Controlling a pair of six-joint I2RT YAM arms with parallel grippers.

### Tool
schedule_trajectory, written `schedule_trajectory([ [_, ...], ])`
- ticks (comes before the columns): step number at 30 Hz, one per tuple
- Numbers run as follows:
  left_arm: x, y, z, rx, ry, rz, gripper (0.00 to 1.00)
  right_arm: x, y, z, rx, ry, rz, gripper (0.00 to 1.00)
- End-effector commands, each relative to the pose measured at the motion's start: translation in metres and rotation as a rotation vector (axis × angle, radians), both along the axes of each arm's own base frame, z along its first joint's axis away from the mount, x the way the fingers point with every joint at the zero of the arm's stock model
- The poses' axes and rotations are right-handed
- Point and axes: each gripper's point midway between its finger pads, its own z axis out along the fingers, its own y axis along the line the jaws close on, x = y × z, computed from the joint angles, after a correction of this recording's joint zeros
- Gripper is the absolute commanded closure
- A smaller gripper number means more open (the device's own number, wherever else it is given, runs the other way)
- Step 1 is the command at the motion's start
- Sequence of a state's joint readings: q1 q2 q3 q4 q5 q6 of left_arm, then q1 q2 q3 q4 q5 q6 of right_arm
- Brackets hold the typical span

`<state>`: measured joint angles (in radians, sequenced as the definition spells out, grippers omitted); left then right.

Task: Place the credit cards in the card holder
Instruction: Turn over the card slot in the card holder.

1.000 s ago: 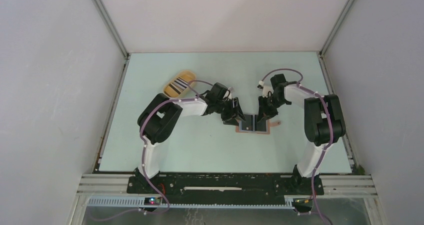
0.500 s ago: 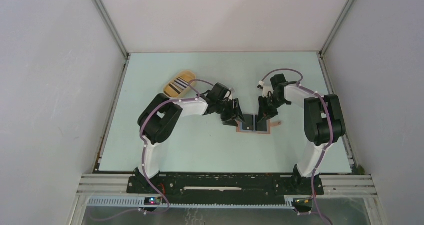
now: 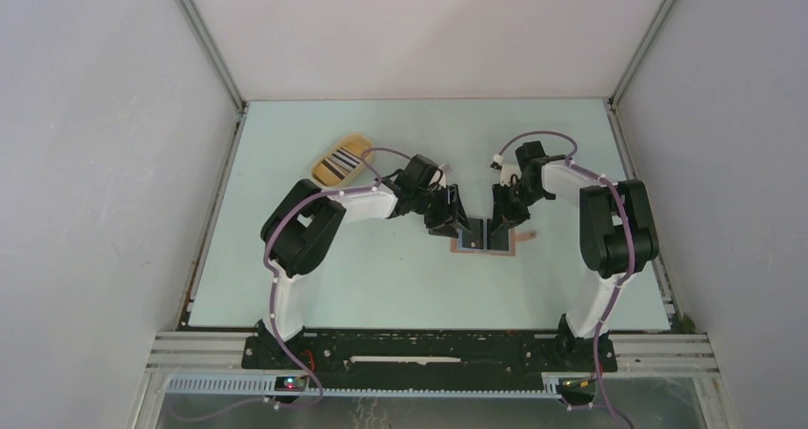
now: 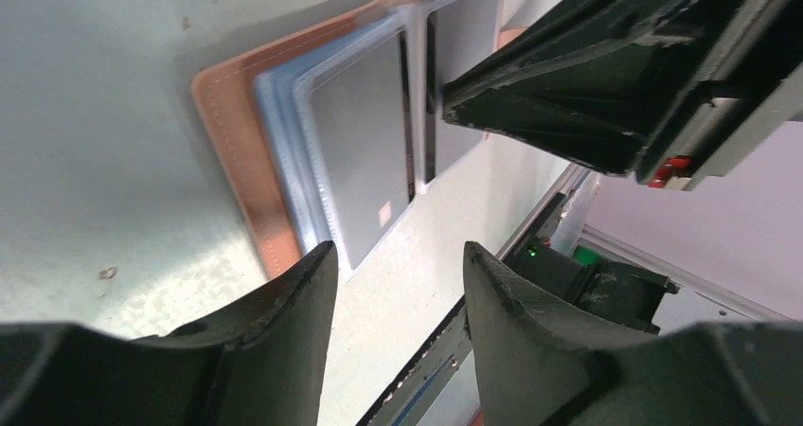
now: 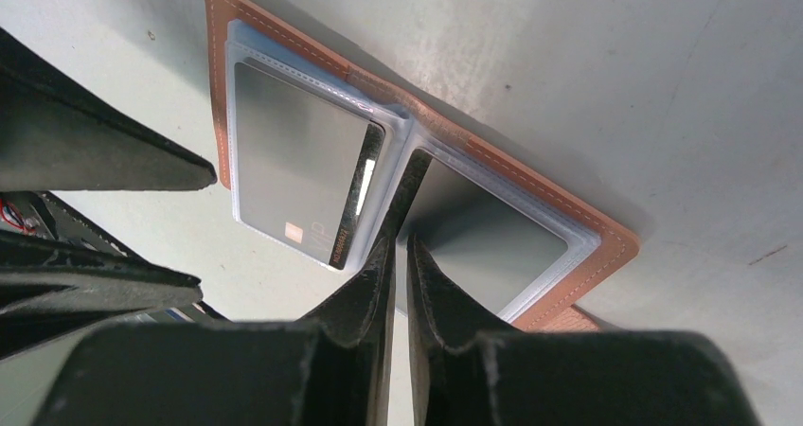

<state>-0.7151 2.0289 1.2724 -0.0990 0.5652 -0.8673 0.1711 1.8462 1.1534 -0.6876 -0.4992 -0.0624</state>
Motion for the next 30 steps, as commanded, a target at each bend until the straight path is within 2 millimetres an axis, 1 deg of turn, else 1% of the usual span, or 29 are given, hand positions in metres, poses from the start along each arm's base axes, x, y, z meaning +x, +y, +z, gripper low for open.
schedule_trajectory([
  [1, 0.011, -0.019, 0.033, -0.085, -0.059, -0.023, 0.44, 0.007, 0.000, 0.003, -0.008, -0.026, 0.017, 0.83],
  [7, 0.010, -0.021, 0.025, -0.077, -0.034, -0.029, 0.46, 0.008, 0.001, 0.004, -0.006, -0.028, 0.017, 0.83],
  [14, 0.010, -0.018, 0.015, -0.039, -0.019, -0.031, 0.45, 0.008, 0.001, 0.004, -0.005, -0.028, 0.016, 0.83],
  [21, 0.010, -0.015, 0.013, -0.009, -0.033, -0.037, 0.44, 0.007, 0.001, 0.003, -0.006, -0.026, 0.017, 0.83],
  [30, 0.005, -0.024, 0.012, -0.045, -0.005, -0.075, 0.43, 0.008, 0.001, 0.005, -0.008, -0.029, 0.016, 0.83],
])
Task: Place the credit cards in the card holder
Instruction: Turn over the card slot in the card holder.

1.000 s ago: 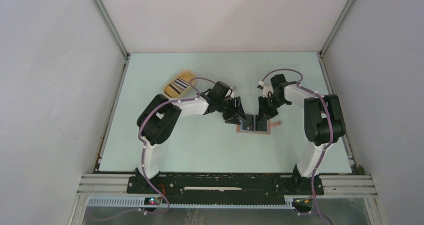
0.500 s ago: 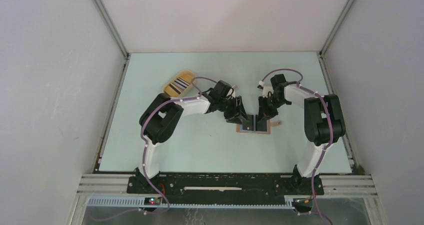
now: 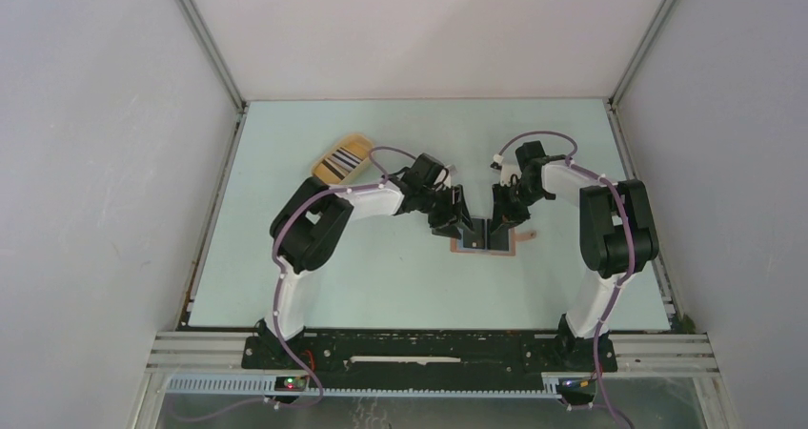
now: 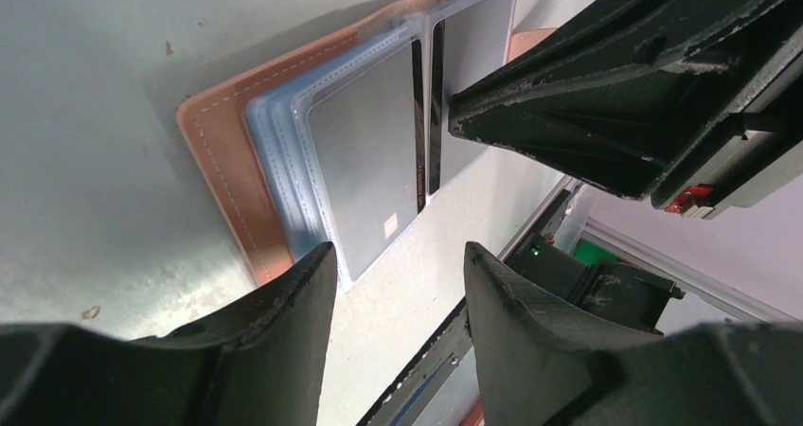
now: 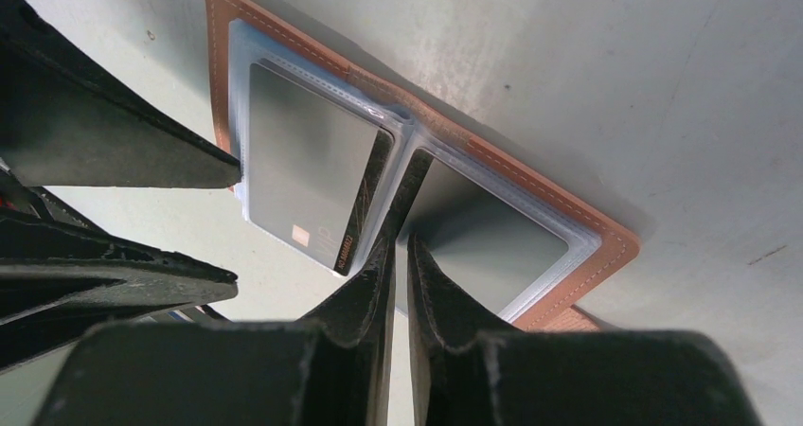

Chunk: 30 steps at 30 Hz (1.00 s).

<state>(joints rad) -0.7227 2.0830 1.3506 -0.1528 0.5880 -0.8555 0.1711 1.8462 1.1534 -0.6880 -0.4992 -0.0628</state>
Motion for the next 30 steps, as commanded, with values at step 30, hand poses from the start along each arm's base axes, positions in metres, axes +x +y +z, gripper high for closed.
schedule_trajectory([
  [30, 0.003, -0.016, 0.010, -0.025, -0.003, -0.055, 0.41, 0.008, 0.001, 0.007, -0.002, -0.035, 0.018, 0.83],
])
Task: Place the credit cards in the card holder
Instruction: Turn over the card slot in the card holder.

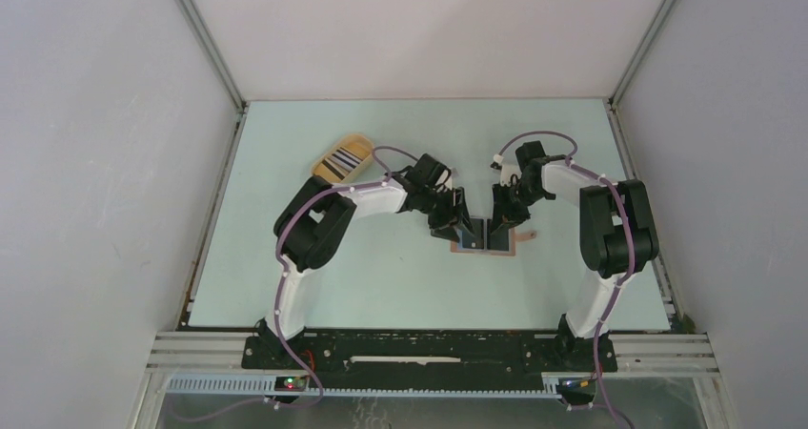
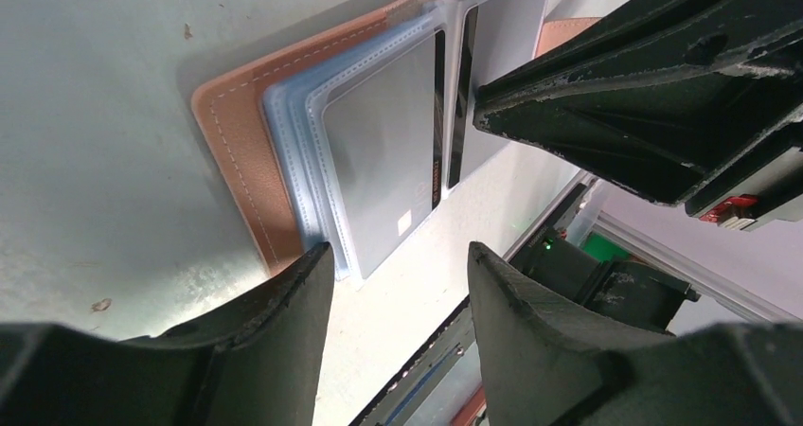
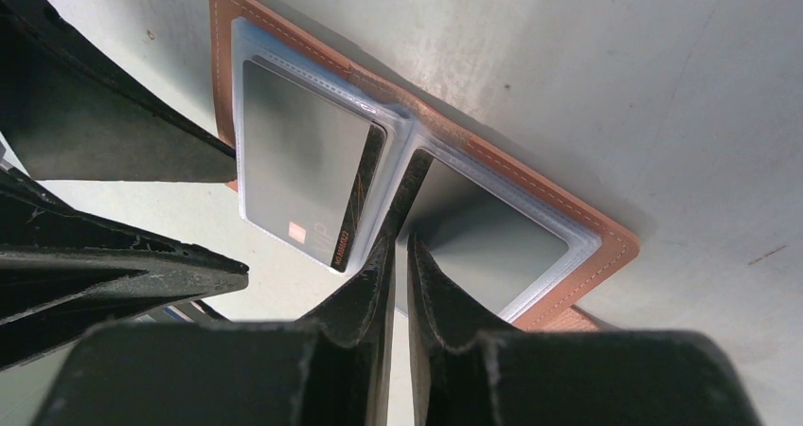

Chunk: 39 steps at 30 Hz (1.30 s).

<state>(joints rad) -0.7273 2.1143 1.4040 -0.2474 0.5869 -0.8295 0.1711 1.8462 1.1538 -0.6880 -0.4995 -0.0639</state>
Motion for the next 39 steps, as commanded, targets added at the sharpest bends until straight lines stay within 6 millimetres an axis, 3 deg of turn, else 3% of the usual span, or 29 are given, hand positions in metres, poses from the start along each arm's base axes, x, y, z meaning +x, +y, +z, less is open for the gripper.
schedule_trajectory([
  [1, 0.007, -0.020, 0.020, -0.088, -0.037, -0.034, 0.41, 0.008, 0.001, 0.007, -0.001, -0.035, 0.017, 0.83],
  [5, 0.009, -0.026, 0.033, -0.145, -0.050, -0.034, 0.43, 0.008, 0.003, 0.010, 0.010, -0.042, 0.022, 0.83],
  [11, 0.011, -0.037, 0.055, -0.230, -0.073, -0.047, 0.43, 0.009, 0.006, 0.033, 0.056, -0.096, 0.043, 0.80],
  [21, 0.010, -0.054, 0.066, -0.272, -0.068, -0.081, 0.43, 0.021, -0.030, 0.062, 0.141, -0.155, -0.065, 0.73],
  [28, 0.011, -0.059, 0.055, -0.252, -0.044, -0.082, 0.46, 0.018, -0.029, 0.064, 0.238, -0.127, -0.087, 0.64],
  [33, 0.010, -0.053, 0.040, -0.189, -0.031, -0.072, 0.51, 0.015, -0.022, 0.064, 0.288, -0.106, -0.071, 0.64],
  [39, 0.013, -0.042, 0.037, -0.154, -0.042, -0.049, 0.54, 0.013, -0.019, 0.043, 0.250, -0.050, -0.087, 0.69],
])
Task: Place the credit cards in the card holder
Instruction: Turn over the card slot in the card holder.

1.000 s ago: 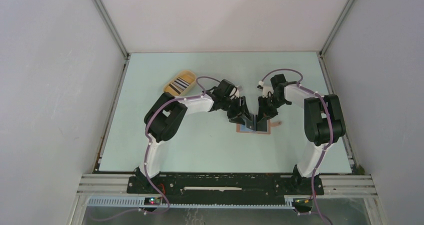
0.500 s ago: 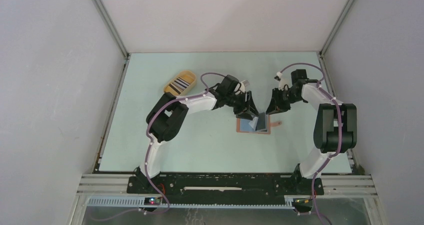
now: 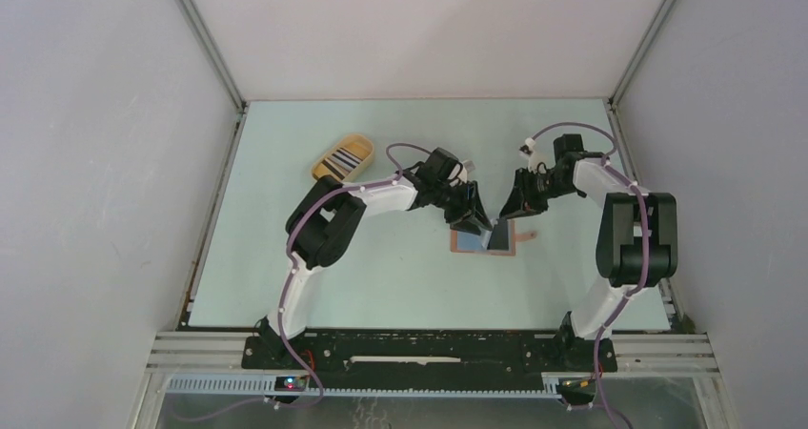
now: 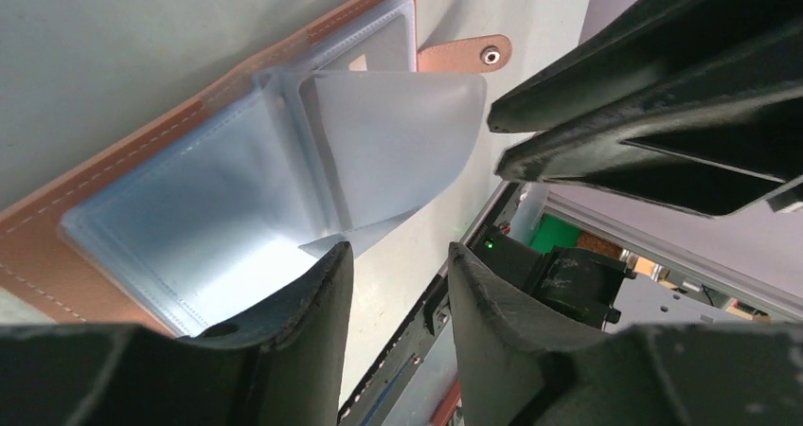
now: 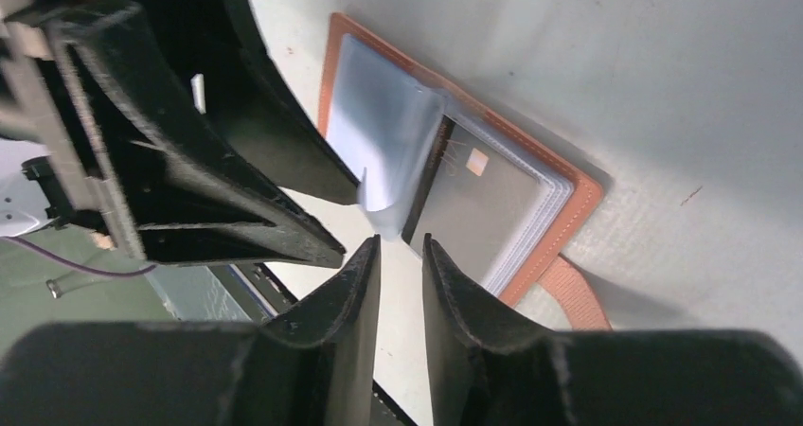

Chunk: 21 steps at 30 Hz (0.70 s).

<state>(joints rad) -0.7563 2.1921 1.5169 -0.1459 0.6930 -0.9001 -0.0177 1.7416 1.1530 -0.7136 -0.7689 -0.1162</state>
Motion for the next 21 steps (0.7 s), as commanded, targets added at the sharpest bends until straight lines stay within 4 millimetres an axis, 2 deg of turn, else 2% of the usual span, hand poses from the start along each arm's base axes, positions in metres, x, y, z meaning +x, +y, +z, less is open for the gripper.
schedule_trajectory([
  [1, 0.008, 0.004, 0.014, -0.001, -0.055, 0.012, 0.54, -0.004, 0.008, -0.018, -0.033, 0.045, 0.016, 0.71],
  [6, 0.009, 0.019, 0.017, 0.026, -0.082, 0.046, 0.55, -0.009, 0.026, -0.030, -0.064, 0.074, 0.067, 0.81],
  [11, 0.008, 0.046, 0.023, 0.081, -0.115, 0.087, 0.53, -0.013, 0.050, -0.041, -0.082, 0.121, 0.133, 0.86],
  [16, 0.014, 0.079, 0.030, 0.130, -0.167, 0.136, 0.51, -0.016, 0.072, -0.050, -0.124, 0.129, 0.206, 0.86],
  [19, 0.021, 0.098, 0.038, 0.148, -0.224, 0.168, 0.50, -0.021, 0.078, -0.055, -0.148, 0.134, 0.238, 0.85],
  [21, 0.028, 0.113, 0.048, 0.161, -0.286, 0.197, 0.50, -0.020, 0.078, -0.049, -0.146, 0.109, 0.259, 0.83],
])
